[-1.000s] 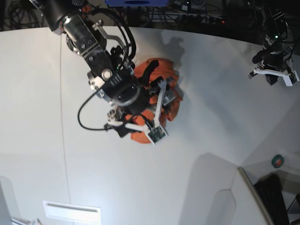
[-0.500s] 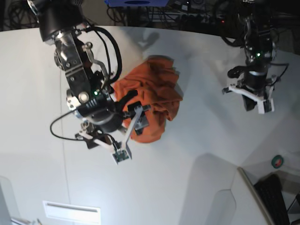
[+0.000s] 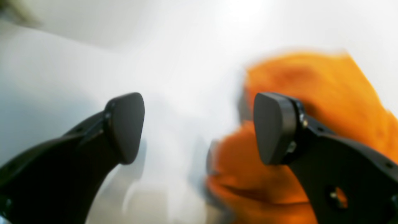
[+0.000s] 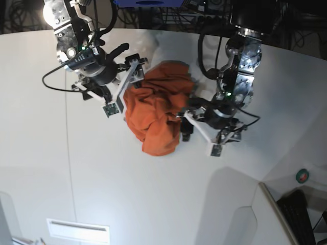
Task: Layout the t-shirt on the table in an organized manner, then fold the t-shirt properly
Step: 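Lift the shirt and pull the grippers apart to stretch it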
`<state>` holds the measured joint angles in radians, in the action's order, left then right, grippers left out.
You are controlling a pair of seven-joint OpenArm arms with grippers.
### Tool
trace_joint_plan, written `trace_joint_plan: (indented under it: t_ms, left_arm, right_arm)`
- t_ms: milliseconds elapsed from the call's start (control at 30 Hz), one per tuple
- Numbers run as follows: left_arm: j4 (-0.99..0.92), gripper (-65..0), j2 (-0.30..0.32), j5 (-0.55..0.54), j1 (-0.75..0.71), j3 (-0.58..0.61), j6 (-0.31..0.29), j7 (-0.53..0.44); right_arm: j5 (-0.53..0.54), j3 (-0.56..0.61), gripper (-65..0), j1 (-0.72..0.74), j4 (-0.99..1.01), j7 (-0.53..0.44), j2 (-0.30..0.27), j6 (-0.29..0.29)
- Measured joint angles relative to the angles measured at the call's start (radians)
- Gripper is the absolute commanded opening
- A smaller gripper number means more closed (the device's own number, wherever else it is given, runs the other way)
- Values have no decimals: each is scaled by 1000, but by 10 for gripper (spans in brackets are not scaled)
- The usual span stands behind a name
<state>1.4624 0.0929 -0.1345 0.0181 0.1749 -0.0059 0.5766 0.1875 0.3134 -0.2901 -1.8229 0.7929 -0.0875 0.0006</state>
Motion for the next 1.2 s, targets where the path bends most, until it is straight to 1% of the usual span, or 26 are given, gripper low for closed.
trace_joint_plan:
  t_ms: [33,100,133,167,200,233,333,400,433,533,633,700,733,767,800,833,900,933,967,1067,1133,1200]
  left_arm:
    - [-20,-127,-16,-1,19,18,-2,19]
    - [-56,-128,-30,-2,43,46,-8,22]
    - [-74,-140,-31,-6,46,55,-13,18]
    - [-92,-166,-31,-3,46,58,-9,19]
    - [-109,-207,-27,-3,45,58,-9,20]
    - [-126,-258,-23,-4,42,56,-8,23]
    - [-161,-472,-15,3,41,45,-2,33]
    - [-163,-599,-12,1,49,45,-2,38]
    - [-162,-650,-12,-2,55,45,-2,37]
    - [-143,-650,-15,-1,65,30,-3,38]
    - [-109,-650,-14,0,64,-35,-5,50]
    - [-78,-650,-10,-1,68,-78,-1,109]
    - [-57,-650,-7,0,67,-100,-1,124]
    - [-42,-650,-7,0,67,-117,-1,124]
    - [-32,-650,-9,0,68,-132,-1,124]
    - [-26,-650,-9,1,69,-143,-1,123]
    - [-24,-650,-9,0,67,-148,-1,124]
    - [-24,-650,-9,2,64,-148,-1,124]
    - [-24,-650,-9,3,62,-150,-2,126]
    - [-22,-650,0,0,65,-165,-4,128]
    - [-22,-650,16,-7,73,-191,-10,129]
    - [-21,-650,29,2,92,-220,2,132]
  right_arm:
    - [7,0,-182,7,39,-26,5,-3]
    - [22,-5,-182,15,117,-76,11,-8]
    - [15,-10,-182,10,149,-107,18,-13]
    - [13,-11,-182,7,181,-132,26,-18]
    - [16,-10,-182,7,214,-153,35,-16]
    - [19,-10,-182,11,243,-155,50,-15]
    - [30,-2,-182,47,336,-173,83,-5]
    - [18,-3,-182,64,367,-174,104,-9]
    - [20,-6,-182,68,372,-179,111,-9]
    - [20,-6,-182,72,372,-219,132,-9]
    - [23,-6,-183,116,436,-228,154,-7]
    - [22,-6,-186,146,493,-258,160,-7]
    - [22,-6,-204,159,509,-267,160,-6]
    - [24,-6,-237,164,517,-279,161,-6]
    - [23,-6,-294,162,520,-300,162,-6]
    - [24,-6,-365,157,522,-323,159,-6]
    - [21,-6,-527,148,528,-349,159,-8]
    - [24,-6,-630,148,532,-345,160,-8]
    - [24,-6,-650,148,532,-347,160,-9]
    - [21,-7,-650,152,512,-336,153,-8]
    - [29,-14,-650,140,453,-314,122,-2]
    - [24,-20,-650,124,373,-257,83,-10]
